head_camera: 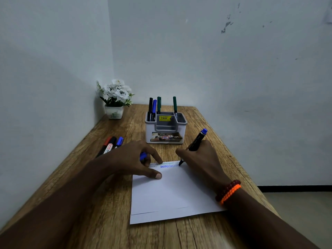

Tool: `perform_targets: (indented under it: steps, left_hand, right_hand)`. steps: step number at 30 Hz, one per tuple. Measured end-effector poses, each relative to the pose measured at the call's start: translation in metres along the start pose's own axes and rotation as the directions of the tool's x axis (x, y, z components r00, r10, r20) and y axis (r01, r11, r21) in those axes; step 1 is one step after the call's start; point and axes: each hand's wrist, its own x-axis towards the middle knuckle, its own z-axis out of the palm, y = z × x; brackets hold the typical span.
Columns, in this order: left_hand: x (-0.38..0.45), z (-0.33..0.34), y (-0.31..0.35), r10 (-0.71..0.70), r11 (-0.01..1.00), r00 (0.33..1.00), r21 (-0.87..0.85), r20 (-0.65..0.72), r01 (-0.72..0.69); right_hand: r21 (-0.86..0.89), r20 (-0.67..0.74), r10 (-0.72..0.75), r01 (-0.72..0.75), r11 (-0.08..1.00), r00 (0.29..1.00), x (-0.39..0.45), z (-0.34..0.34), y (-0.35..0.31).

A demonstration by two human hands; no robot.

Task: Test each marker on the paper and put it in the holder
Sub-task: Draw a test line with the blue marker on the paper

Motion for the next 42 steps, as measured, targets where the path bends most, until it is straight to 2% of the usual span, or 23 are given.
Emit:
perform_targets:
  steps: [22, 31, 34, 38, 40, 42]
  left_hand:
    - [-0.003, -0.001, 0.003, -0.009, 1.0, 1.0, -0.004, -0.002, 0.008]
    - [-0.004, 0.0, 0.004, -0.014, 1.0, 1.0, -0.005, -0.012, 0.014]
    - [-0.006, -0.004, 0.004, 0.025, 0.999, 0.994, -0.023, -0.105, -0.028]
    - [-0.008, -0.01, 0.006, 0.094, 0.988, 0.926, -0.08, -0.365, -0.132]
    - [-0.005, -0.011, 0.009, 0.069, 0.958, 0.892, -0.22, -0.446, -0.185]
    - [-0.004, -0.011, 0.013, 0.004, 0.903, 0.896, -0.384, -0.445, -0.194]
  right_hand:
    - [0.005, -0.008, 0.02, -0.02, 1.0, 1.0, 0.0, -0.005, 0.001]
    - [0.058, -0.045, 0.012, -0.01, 0.998, 0.999, 0.003, -0.007, 0.0]
    - [0.195, -0.064, 0.029, -0.016, 0.981, 0.998, 0.004, -0.006, -0.002]
    - [0.395, -0.011, 0.024, -0.018, 0.919, 1.0, 0.001, -0.01, -0.005]
    - [0.482, 0.036, 0.024, -0.039, 0.875, 0.999, -0.001, -0.011, -0.008]
    - [0.564, 0.082, 0.034, -0.074, 0.823, 0.996, -0.002, -0.013, -0.012]
